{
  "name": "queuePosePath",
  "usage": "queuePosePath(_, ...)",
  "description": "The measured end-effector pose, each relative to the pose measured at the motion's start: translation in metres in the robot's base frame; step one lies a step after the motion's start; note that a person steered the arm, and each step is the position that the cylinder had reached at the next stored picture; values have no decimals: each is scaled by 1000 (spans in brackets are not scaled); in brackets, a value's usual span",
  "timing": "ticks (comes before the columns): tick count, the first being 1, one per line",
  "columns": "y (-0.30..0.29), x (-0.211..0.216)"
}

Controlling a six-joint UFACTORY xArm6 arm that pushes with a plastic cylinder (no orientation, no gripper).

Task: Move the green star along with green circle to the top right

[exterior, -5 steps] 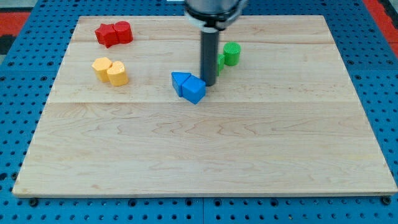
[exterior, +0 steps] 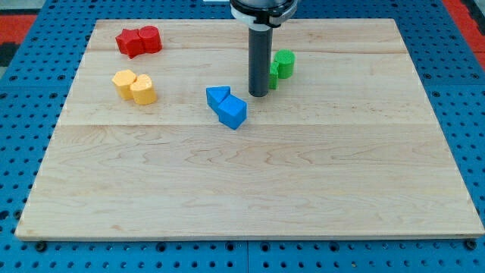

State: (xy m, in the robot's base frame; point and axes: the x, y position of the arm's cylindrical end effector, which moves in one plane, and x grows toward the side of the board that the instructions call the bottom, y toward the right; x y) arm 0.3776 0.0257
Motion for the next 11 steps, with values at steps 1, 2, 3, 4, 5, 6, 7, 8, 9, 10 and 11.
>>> queuePosePath(1,3,0)
queuePosePath(2,-41,0)
queuePosePath(3,-37,-21)
queuePosePath(4,0,-45)
queuePosePath(5,24,-73)
queuePosePath(6,25,-90)
queuePosePath(7,-9,-60)
queuePosePath(8,1,-1)
queuePosePath(9,26,-19)
queuePosePath(10,53,-58)
queuePosePath(11,92,-86)
